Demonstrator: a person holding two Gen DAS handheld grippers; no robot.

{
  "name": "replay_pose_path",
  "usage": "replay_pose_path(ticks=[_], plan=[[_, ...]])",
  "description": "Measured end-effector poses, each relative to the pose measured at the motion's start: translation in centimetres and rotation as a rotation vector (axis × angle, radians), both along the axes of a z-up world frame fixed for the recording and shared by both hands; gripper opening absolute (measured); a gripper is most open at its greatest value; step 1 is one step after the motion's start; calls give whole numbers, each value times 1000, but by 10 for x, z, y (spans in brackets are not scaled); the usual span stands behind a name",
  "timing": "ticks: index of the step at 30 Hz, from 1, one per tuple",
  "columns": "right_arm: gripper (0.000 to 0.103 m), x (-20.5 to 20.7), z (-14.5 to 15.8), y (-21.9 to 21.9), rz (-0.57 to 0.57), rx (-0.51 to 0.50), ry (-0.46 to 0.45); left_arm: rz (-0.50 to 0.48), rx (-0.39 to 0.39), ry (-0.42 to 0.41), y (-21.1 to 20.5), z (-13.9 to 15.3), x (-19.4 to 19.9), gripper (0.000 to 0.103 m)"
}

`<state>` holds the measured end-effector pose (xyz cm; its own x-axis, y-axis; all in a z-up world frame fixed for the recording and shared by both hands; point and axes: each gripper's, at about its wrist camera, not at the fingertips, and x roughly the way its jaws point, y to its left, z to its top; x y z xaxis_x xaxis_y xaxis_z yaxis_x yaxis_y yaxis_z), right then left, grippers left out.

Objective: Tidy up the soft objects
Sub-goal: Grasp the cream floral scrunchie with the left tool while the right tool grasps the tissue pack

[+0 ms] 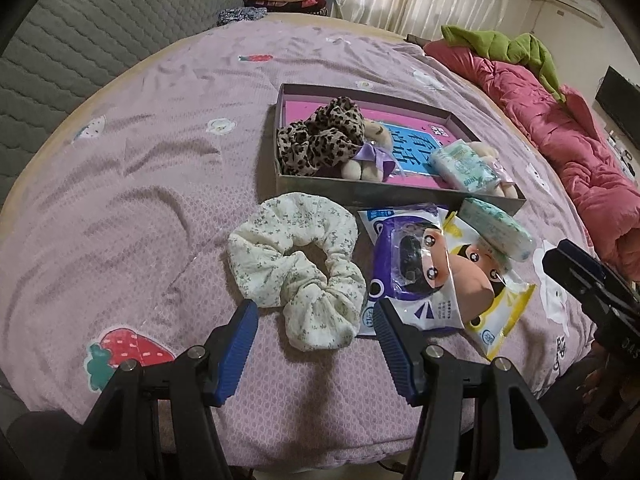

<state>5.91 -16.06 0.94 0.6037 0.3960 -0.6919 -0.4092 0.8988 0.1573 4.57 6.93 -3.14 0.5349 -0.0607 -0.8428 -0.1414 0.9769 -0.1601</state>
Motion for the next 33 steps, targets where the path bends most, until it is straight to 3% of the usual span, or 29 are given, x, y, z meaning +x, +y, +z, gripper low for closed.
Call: replay_pose_path(ticks=[19,33], plan=[[76,30,-20,15,-14,-35,27,35,-28,52,6,-26,33,60],[76,58,-40,17,-55,-18,99,63,-48,57,13,-34,51,60]])
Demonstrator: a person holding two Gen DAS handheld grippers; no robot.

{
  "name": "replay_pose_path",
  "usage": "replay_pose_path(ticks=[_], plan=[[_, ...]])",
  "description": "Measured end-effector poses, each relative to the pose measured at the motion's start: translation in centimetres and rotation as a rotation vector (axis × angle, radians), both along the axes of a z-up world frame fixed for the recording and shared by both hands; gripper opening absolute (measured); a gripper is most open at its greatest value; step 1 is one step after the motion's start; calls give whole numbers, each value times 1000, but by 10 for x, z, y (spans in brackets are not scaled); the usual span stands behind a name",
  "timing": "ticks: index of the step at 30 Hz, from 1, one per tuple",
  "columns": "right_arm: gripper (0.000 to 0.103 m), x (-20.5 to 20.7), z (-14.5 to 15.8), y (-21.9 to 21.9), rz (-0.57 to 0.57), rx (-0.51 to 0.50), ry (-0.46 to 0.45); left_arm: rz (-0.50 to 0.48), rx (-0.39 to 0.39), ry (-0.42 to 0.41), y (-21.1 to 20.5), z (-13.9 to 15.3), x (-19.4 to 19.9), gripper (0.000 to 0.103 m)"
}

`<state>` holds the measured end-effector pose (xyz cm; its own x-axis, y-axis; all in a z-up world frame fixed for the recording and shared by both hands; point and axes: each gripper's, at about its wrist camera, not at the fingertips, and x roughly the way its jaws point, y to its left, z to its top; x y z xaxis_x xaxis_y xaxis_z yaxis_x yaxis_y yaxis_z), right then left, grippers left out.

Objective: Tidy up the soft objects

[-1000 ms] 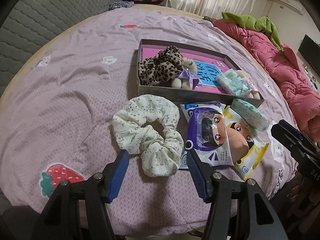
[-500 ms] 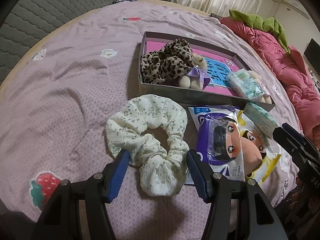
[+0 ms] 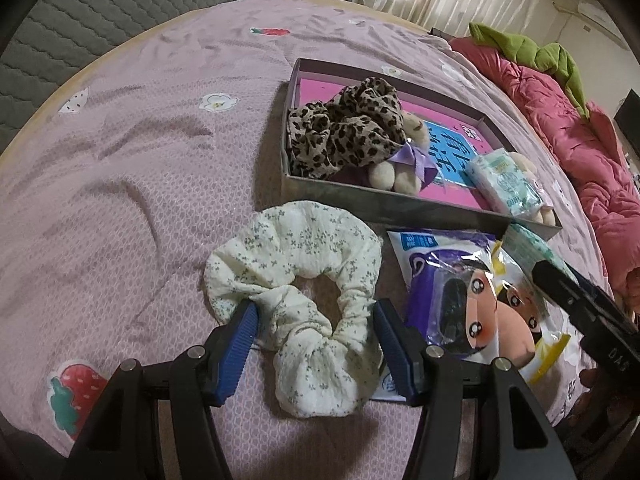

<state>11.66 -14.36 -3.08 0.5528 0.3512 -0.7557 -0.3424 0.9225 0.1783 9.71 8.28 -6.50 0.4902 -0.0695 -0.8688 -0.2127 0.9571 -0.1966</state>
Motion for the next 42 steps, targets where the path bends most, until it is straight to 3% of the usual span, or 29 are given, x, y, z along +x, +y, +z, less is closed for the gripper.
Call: replay_pose_path(ticks=[11,13,15,24,26,28,31,42], plan=[[76,11,-9,1,-12,-16,23,16,18,2,1,-5,16,60],[71,12,-8,1,-10,-22,15,20,17,3,1,-6,19,60],[58,12,-7,2,-3,-32,7,27,14,5,3,-7,22,60],[54,9,-5,3,11,-61,-8,36,19,3,3,-8,29,60],[53,8,-2,1,7,-65,-17,41,19,-1,4,-7,27,53],[53,8,3,-1,5,-54,-28,51,13,-8,8,-4,26,38],[53,6,11,-3,6,-57,-54,63,-14,-16,15,-1,24,26],[53,3,22,-4,22,-24,-79,11,3,-127,7,26,12,19]])
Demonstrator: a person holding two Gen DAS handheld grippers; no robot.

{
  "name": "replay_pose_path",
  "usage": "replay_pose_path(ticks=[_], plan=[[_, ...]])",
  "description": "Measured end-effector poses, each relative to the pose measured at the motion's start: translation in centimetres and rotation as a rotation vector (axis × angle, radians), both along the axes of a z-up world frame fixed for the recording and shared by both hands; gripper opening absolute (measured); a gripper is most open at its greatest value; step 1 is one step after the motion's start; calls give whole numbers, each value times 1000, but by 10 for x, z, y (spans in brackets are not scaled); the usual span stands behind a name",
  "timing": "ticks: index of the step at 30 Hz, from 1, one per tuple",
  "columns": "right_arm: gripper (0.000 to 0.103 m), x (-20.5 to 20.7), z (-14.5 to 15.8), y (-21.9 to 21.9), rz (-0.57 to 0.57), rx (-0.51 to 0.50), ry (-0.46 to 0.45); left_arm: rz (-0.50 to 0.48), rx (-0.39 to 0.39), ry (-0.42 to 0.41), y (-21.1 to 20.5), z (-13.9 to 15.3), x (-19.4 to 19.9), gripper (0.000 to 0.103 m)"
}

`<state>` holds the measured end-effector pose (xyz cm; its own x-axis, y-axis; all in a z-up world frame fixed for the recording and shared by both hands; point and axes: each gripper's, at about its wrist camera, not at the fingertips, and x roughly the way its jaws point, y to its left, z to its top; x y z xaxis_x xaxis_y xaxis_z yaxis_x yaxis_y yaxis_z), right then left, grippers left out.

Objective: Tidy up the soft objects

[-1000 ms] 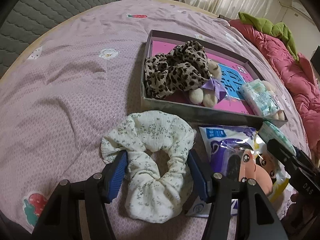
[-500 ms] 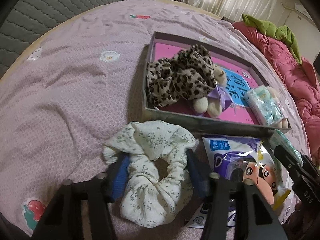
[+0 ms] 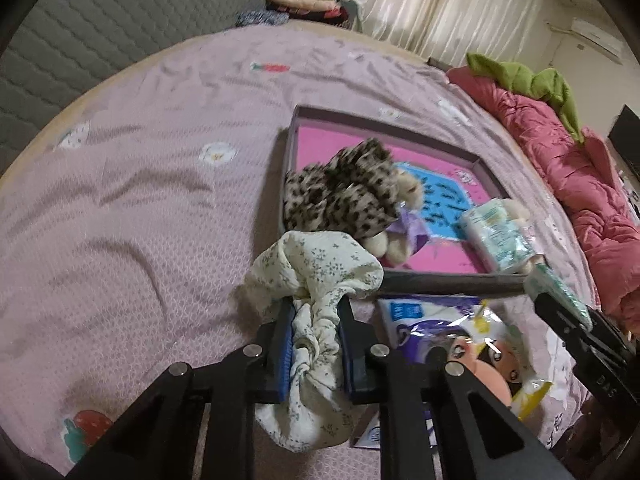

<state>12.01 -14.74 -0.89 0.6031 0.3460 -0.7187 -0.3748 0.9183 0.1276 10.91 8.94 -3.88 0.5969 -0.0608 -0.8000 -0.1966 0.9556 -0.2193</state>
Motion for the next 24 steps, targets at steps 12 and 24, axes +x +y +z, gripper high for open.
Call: replay_pose_path(ticks=[12,24], plan=[[53,-4,10,-1,16,33,-31,-45,12,-73,-13,15,-1,19],[53,0,19,-1,33,42,-61,-65,39,-108,-21,22,6,19]])
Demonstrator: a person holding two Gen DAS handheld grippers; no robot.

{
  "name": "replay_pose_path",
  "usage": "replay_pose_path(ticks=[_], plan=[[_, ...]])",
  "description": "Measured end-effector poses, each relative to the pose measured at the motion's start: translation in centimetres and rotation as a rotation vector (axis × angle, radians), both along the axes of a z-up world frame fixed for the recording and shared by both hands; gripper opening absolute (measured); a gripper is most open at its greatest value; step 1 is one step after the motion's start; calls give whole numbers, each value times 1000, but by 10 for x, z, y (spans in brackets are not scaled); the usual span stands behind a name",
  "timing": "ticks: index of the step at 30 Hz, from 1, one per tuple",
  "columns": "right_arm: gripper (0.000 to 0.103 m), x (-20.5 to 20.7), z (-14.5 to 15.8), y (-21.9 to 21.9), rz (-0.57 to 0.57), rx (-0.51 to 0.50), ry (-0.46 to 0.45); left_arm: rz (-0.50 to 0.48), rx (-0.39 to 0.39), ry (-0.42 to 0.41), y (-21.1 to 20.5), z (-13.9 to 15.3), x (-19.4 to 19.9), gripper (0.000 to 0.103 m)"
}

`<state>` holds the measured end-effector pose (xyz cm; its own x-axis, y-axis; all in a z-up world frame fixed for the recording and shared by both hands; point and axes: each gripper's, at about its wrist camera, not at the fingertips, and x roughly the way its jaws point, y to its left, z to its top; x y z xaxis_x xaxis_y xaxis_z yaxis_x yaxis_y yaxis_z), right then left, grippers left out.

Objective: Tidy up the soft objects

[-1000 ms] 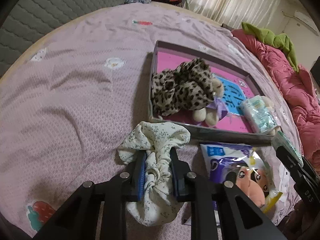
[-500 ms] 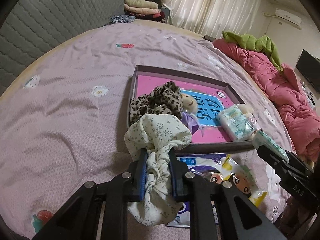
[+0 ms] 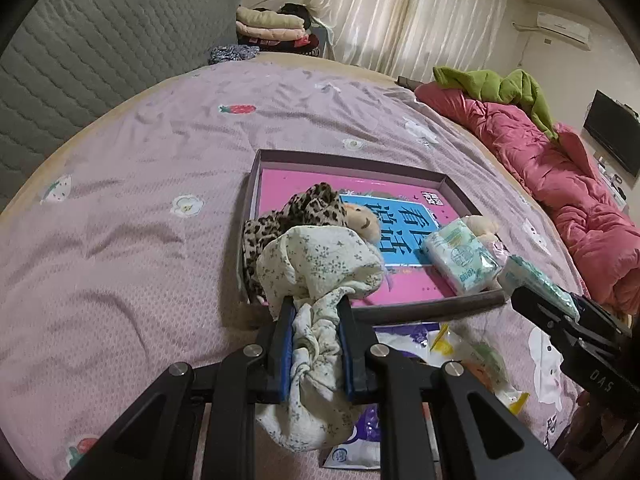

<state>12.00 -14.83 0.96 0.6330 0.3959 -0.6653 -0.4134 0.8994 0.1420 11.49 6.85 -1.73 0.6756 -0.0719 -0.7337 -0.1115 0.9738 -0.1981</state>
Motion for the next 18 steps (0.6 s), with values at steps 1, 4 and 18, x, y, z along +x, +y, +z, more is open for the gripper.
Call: replay_pose_path(ticks=[1,4,18], plan=[[53,1,1,0,1,0,-5,-2,0,-1,0,0,1,19],[53,5,6,0,-1,-4,-22,-10,0,-5,-2,0,6,19],[53,29,16,-14,-43,10,-69,-38,6,-47,-9,7,24,19]])
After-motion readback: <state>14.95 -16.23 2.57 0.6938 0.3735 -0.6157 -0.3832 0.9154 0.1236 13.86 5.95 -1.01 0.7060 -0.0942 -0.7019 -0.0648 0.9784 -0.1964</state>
